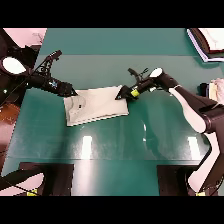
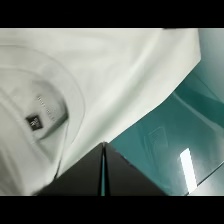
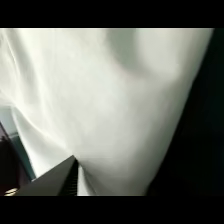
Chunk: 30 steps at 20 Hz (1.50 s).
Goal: Fold the shirts.
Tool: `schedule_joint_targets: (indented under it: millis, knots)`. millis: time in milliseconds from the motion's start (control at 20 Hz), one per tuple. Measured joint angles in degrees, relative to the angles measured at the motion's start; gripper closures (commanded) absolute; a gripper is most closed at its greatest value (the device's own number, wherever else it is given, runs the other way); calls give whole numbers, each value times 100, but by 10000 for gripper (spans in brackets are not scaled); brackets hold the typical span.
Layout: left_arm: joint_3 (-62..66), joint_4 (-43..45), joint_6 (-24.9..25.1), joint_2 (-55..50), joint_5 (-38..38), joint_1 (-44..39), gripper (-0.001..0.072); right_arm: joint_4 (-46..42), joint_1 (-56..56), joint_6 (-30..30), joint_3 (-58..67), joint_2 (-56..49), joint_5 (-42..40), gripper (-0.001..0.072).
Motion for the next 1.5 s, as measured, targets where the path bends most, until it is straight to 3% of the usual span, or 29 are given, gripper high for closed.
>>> schedule_joint_targets:
  millis: [50,300,450,850,1150,1500]
  knots:
    - [0,-22,-2,0,13,0,676,-66,114,-85,105,-48,-74,693]
    - [0,-223,-4,0,20,0,676,-114,199,-450,647,92,-74,694]
    - [0,-426,-7,0,17,0,676,-649,-221,-254,767,605,-223,694]
    - [0,-758,-4,0,240,-199,676,-2017,-2887,743,839,2214,-382,695]
    - [0,-809,-4,0,938,-911,676,-2157,-4701,911,844,2417,-610,695]
    - [0,-820,-4,0,1397,-1432,676,-2026,-5593,942,1176,2363,-813,695]
